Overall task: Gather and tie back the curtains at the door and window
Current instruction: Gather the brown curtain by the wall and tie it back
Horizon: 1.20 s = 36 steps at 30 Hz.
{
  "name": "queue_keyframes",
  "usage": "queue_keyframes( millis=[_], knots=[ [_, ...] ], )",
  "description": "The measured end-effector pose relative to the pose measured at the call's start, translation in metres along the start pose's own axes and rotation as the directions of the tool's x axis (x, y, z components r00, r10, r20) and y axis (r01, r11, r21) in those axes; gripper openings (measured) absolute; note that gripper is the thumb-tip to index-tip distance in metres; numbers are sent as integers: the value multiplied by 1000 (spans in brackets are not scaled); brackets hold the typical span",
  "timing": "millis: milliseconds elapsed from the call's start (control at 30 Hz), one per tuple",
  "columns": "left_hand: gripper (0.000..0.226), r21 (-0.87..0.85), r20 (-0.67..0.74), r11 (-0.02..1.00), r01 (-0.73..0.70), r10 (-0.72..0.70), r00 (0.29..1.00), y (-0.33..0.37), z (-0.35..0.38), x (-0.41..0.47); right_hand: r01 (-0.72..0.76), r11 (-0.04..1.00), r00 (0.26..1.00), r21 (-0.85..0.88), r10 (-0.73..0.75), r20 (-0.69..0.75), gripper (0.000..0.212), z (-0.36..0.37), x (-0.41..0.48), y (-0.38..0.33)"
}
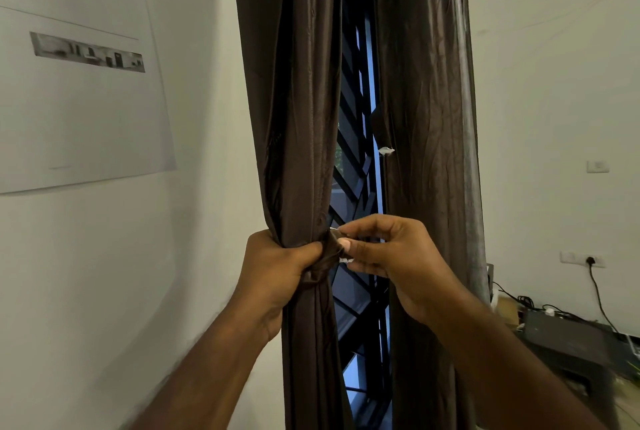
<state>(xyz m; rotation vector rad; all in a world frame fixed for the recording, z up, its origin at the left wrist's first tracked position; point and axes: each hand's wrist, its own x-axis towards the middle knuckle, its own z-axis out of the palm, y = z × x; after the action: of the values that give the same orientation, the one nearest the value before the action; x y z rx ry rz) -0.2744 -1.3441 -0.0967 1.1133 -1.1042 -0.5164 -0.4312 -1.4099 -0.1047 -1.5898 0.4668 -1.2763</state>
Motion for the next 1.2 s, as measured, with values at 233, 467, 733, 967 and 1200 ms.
queue_keyframes(
  millis=[233,467,733,967,1200],
  knots=[
    [13,7,35,1000,-21,21,999,1,1,1,-64,997,997,-47,63,-37,16,2,3,-7],
    [9,-43,78,999,29,-26,997,-2,-4,4,-52,995,998,-80,50,-35,17,2,10,-7],
    [15,-74,123,997,33,-24,992,-4,-12,7,-87,996,993,34,84,78,23,-7,7,-3],
    [34,-5,123,1000,-15,16,992,-3,-5,10,13,1000,1000,-27,-13,7,14,4,7,-1],
    [23,-8,46,999,-50,51,998,-11,5,13,61,997,985,42,-54,-166,26,14,9,7]
  ],
)
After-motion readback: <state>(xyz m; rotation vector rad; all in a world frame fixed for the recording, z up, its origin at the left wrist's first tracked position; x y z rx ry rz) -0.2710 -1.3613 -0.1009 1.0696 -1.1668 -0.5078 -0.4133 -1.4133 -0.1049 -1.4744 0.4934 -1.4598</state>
